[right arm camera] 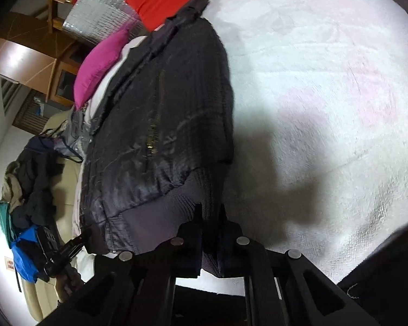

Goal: Fold large clothes
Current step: 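Grasp the jacket hem with both tools side by side, then lift the hem with both tools and fold it toward the collar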

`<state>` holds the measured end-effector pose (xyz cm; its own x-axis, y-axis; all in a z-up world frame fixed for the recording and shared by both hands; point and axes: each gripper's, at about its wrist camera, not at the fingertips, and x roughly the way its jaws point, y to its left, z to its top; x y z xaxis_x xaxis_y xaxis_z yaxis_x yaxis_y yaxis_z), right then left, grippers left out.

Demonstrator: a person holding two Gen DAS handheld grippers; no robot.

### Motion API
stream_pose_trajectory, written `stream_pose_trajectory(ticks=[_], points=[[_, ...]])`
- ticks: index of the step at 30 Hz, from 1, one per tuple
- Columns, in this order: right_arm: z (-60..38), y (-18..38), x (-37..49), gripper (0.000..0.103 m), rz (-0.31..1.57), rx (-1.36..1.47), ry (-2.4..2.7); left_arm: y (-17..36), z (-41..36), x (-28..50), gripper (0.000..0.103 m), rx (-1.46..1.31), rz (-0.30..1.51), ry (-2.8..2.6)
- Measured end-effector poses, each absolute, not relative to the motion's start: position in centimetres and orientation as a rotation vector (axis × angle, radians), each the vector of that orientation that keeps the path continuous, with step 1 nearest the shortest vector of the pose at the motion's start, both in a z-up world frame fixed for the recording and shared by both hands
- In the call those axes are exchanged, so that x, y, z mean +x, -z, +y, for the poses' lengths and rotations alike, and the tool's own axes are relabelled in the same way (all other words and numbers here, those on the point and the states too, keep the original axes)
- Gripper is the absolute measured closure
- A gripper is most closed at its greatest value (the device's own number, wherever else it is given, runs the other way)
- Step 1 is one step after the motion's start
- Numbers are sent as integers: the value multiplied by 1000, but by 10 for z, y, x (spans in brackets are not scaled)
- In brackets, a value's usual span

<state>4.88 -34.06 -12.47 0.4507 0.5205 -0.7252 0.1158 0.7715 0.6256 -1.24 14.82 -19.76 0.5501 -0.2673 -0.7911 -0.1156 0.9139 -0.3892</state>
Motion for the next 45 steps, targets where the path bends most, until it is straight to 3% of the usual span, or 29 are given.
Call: stream_pose_trajectory(ticks=[6, 10, 11, 12, 13, 14, 16, 18, 19, 20, 21, 22, 23, 24, 27, 37, 45], points=[[-351, 108, 45, 95, 1060, 685, -305, 187, 155, -22, 93, -466, 946, 131], [-351, 130, 46, 90, 1069, 706, -274, 207, 157, -18, 80, -491, 995, 97], [-352, 133, 46, 86, 1061, 721, -272, 209, 156, -17, 76, -498, 989, 92], [-355, 134, 46, 81, 1056, 733, -276, 209, 156, -17, 61, -504, 985, 82], [-356, 135, 47, 69, 1050, 744, -284, 209, 156, -16, 46, -507, 978, 68], [-355, 135, 49, 51, 1048, 746, -286, 209, 156, -14, 41, -507, 969, 57], [-354, 137, 53, 34, 1039, 754, -282, 207, 154, -11, 37, -508, 958, 58], [-348, 139, 58, 38, 1057, 731, -297, 207, 148, -7, 37, -502, 961, 73], [-343, 139, 60, 69, 1061, 711, -300, 209, 145, -6, 38, -487, 971, 71], [-339, 142, 63, 88, 1089, 697, -291, 210, 143, -4, 42, -477, 981, 72], [-339, 146, 64, 90, 1104, 713, -287, 211, 140, -2, 62, -472, 988, 81], [-340, 147, 64, 94, 1109, 724, -296, 212, 138, -2, 70, -454, 1000, 68], [-340, 145, 63, 95, 1107, 722, -298, 210, 137, 0, 74, -444, 1001, 70], [-340, 143, 61, 95, 1104, 716, -301, 207, 136, 1, 88, -437, 1000, 66], [-341, 127, 54, 95, 1076, 699, -323, 196, 144, -9, 94, -486, 969, 73], [-356, 73, 22, 96, 1015, 669, -392, 156, 145, -50, 95, -500, 879, 130], [-356, 118, 13, 95, 1104, 691, -394, 193, 151, -44, 94, -488, 962, 123]])
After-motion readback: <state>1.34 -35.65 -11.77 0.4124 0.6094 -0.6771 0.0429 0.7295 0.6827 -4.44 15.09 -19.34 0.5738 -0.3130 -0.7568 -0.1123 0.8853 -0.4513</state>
